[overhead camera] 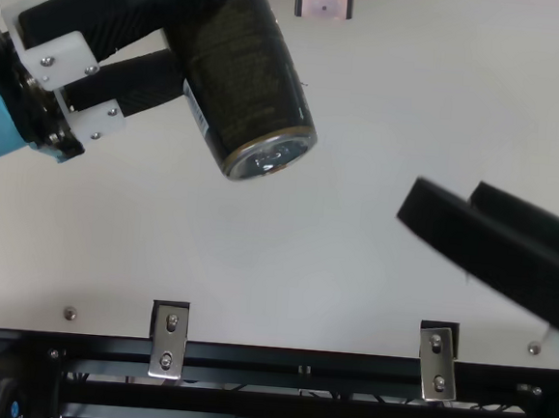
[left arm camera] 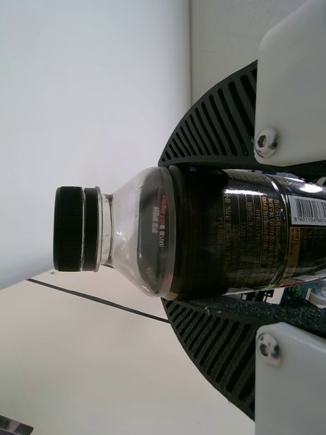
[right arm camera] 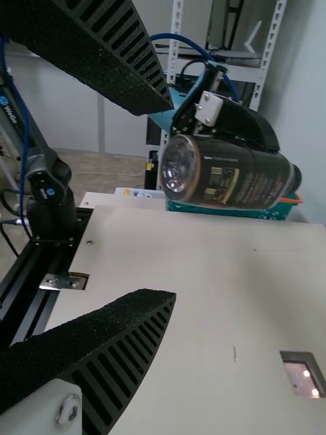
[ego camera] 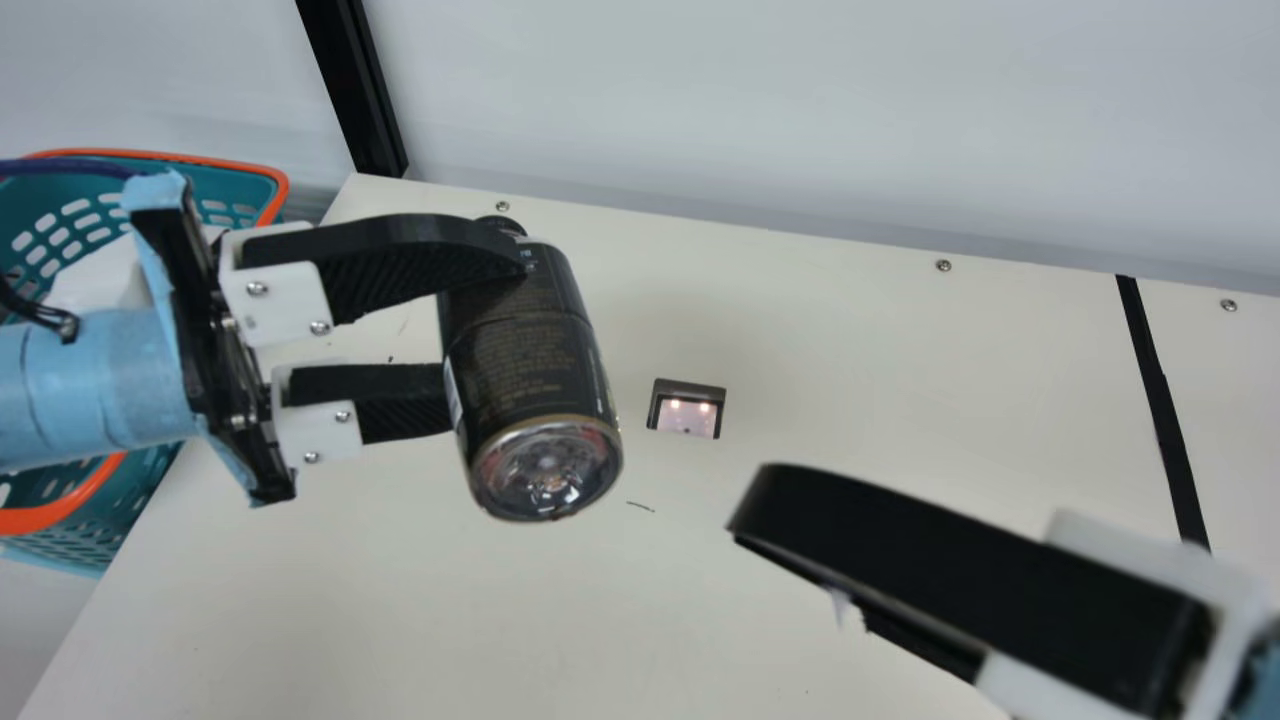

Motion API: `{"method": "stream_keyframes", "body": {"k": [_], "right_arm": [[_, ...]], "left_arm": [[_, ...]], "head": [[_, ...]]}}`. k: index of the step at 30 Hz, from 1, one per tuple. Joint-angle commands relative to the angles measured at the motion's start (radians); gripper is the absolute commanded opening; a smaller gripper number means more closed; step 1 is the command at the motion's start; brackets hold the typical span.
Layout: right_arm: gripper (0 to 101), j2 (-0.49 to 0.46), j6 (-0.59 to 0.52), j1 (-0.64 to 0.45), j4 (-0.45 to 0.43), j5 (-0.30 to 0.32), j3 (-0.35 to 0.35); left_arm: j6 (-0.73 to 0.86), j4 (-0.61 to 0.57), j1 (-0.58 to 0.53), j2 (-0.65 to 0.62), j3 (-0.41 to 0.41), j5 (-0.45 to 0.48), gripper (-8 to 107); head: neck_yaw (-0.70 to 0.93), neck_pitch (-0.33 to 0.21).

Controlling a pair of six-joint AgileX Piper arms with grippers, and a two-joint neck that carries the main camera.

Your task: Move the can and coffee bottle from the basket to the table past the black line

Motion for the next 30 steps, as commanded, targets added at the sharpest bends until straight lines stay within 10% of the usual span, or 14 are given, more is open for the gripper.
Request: {"method": "stream_keyframes", "body": {"k": [1, 8, 21, 30], "right_arm": [[101, 0.000, 0.000, 0.000, 0.000, 0.000, 0.000], [101, 0.012, -0.012, -0.002, 0.031, 0.000, 0.005], [101, 0.188, -0.159, -0.010, 0.434, -0.002, 0.076], [101, 0.294, -0.203, 0.017, 0.545, 0.000, 0.085]], "left_arm": [[0.000, 0.000, 0.000, 0.000, 0.000, 0.000, 10], [0.000, 0.000, 0.000, 0.000, 0.000, 0.000, 10], [0.000, 0.000, 0.000, 0.000, 0.000, 0.000, 10], [0.000, 0.000, 0.000, 0.000, 0.000, 0.000, 10]], "head": [[0.000, -0.005], [0.000, -0.005], [0.000, -0.005], [0.000, -0.005]]}}
